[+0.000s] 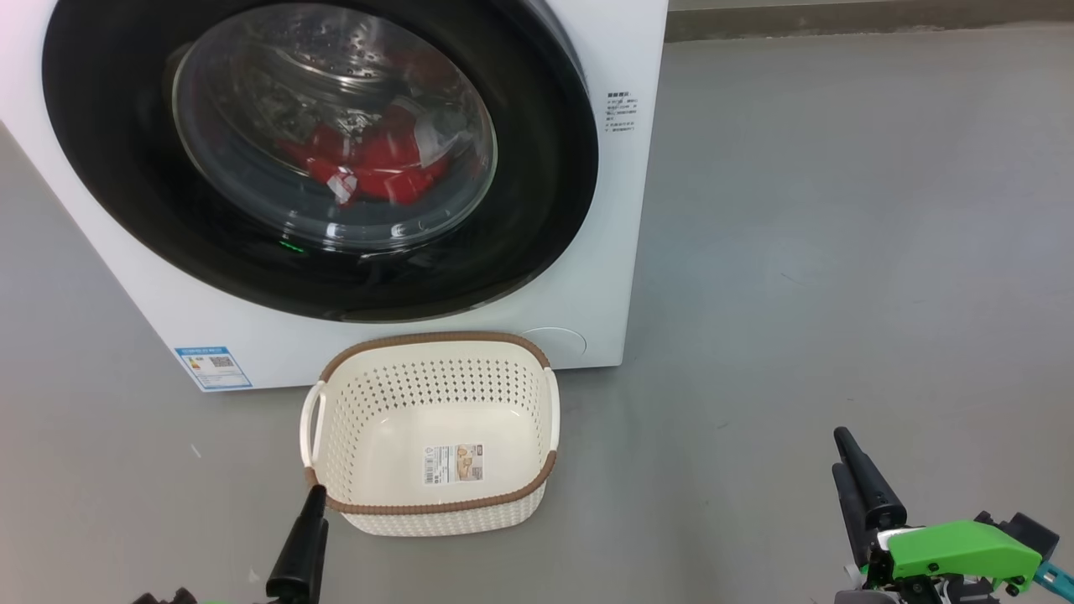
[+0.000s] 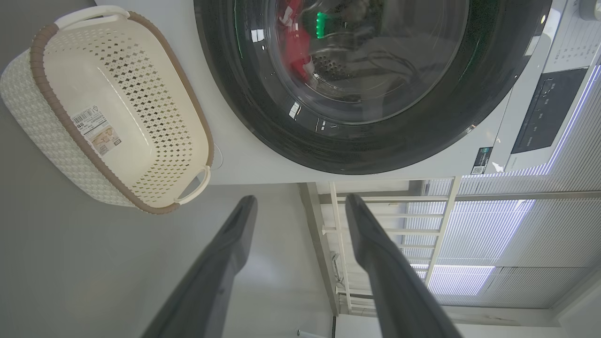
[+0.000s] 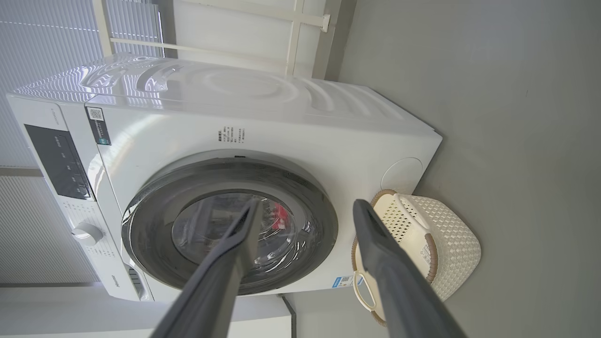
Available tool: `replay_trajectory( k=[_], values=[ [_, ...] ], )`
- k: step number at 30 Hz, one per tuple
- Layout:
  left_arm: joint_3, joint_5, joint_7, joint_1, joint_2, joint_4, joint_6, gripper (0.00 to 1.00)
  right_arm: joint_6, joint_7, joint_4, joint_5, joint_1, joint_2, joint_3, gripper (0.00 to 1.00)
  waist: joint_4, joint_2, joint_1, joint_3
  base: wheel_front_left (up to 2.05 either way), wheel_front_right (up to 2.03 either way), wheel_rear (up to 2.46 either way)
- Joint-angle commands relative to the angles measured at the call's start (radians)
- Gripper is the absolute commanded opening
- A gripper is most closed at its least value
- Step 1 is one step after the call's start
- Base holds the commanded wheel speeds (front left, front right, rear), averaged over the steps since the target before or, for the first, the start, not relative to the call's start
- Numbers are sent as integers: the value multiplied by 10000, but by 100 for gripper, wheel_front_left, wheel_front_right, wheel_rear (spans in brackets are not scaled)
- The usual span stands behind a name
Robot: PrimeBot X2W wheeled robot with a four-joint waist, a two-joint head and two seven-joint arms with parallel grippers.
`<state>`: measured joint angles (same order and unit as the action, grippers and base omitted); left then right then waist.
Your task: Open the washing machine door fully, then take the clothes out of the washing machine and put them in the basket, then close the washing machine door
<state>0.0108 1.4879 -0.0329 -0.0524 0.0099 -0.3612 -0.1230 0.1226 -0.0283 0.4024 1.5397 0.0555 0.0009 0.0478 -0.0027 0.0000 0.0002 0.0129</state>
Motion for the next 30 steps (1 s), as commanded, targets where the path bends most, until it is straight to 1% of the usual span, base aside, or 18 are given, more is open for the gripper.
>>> replay_trajectory(
  k=[1,13,20,30],
  values=[
    [-20,-201,103,-486,133,313,-19,100,19,87,-282,-171,511,-125,-116,100,-2,0,-2,2,0,0,0],
    [88,-2030,460,-844,130,524,-23,100,27,441,-304,-1362,889,-153,-273,100,-28,0,-2,39,0,0,0],
    [181,-3196,667,-1056,148,634,85,100,31,645,-308,-2185,1111,-180,-341,100,-42,0,-2,46,0,0,0],
    [438,-4764,964,-1335,180,799,380,100,38,940,-364,-3865,1416,-223,-289,100,-42,0,-2,72,0,0,0]
  ],
)
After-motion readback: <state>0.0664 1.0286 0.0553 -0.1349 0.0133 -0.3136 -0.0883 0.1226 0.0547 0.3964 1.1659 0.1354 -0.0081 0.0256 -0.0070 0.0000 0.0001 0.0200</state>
